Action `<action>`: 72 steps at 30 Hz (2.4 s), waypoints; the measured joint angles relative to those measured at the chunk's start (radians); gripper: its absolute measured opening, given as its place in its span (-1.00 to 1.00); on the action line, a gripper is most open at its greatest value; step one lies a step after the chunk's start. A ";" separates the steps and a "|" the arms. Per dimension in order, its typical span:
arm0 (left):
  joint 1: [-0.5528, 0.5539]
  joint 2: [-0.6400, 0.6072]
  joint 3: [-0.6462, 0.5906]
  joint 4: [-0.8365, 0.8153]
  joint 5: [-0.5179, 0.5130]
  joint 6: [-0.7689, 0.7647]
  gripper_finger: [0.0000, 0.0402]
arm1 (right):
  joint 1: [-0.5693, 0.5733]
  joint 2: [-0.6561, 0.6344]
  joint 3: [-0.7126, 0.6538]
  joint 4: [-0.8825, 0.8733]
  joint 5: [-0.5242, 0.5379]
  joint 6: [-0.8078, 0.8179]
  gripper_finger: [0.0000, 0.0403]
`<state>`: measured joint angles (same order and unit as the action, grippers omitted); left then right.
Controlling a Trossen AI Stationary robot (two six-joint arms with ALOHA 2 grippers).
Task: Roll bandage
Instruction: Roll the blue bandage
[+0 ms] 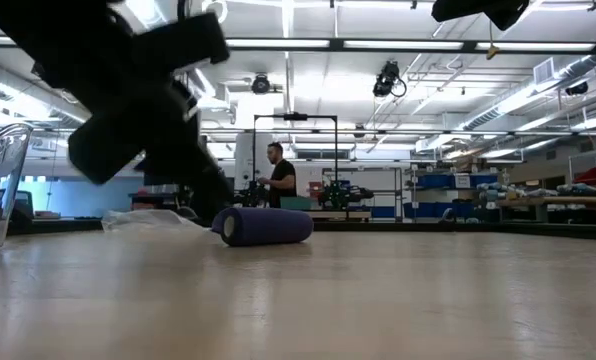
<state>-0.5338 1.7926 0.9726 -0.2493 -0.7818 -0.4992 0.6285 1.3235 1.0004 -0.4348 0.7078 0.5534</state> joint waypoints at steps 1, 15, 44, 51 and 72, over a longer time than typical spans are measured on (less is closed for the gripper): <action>-0.001 -0.009 0.000 -0.003 -0.031 0.004 -0.99 | 0.000 0.000 0.000 0.000 0.006 -0.007 -0.84; 0.220 -0.083 -0.224 0.294 0.031 -0.089 -0.99 | -0.011 0.001 -0.118 0.227 0.041 -0.104 -0.97; 0.199 -0.076 -0.373 0.652 0.140 -0.128 -0.99 | -0.094 0.262 -0.259 0.788 0.003 -0.200 -0.99; 0.199 -0.076 -0.373 0.674 0.147 -0.108 -0.98 | -0.199 0.471 -0.149 0.832 -0.028 -0.265 -0.99; 0.198 -0.075 -0.372 0.764 0.167 -0.028 -0.98 | -0.400 0.637 -0.029 0.820 -0.137 -0.349 -0.99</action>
<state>-0.3356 1.7172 0.6010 0.5144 -0.6150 -0.5270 0.2280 1.9608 0.9714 0.3855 0.5704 0.2048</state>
